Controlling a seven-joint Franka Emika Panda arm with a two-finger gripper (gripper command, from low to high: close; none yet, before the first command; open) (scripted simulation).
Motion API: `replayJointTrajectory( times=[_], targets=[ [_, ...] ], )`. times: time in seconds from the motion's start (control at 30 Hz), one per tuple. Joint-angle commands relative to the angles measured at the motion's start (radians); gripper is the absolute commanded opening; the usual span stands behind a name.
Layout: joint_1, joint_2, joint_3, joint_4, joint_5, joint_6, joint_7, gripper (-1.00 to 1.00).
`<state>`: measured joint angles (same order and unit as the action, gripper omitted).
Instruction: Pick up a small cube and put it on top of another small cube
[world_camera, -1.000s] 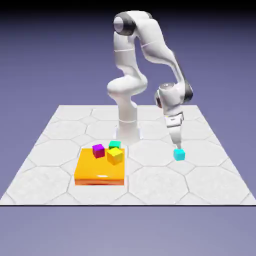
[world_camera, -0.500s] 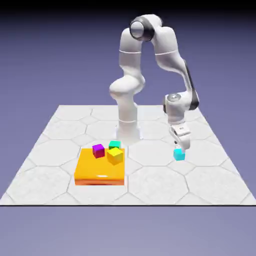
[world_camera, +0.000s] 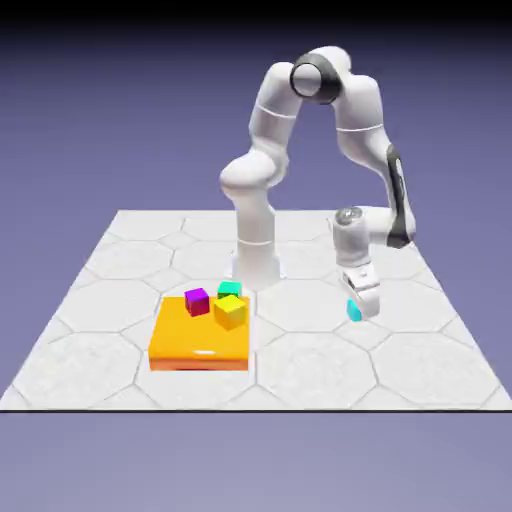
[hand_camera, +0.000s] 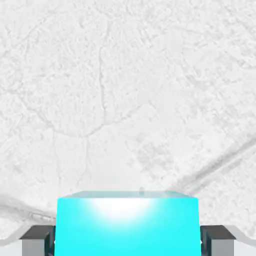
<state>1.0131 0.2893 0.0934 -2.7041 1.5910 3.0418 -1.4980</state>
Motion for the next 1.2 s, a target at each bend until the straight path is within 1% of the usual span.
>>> replayJointTrajectory(
  times=[0.0, 0.47, 0.53, 1.17],
  targets=[
    [-0.004, -0.020, -0.001, -0.014, -0.044, -0.004, 0.041, -1.00],
    [-0.055, -0.295, -0.008, -0.207, -0.652, -0.062, 0.605, -1.00],
    [-0.055, -0.297, -0.008, -0.208, -0.656, -0.063, 0.608, -1.00],
    [-0.744, -0.476, 0.201, -0.183, -0.745, -0.325, 0.278, -1.00]
  ],
)
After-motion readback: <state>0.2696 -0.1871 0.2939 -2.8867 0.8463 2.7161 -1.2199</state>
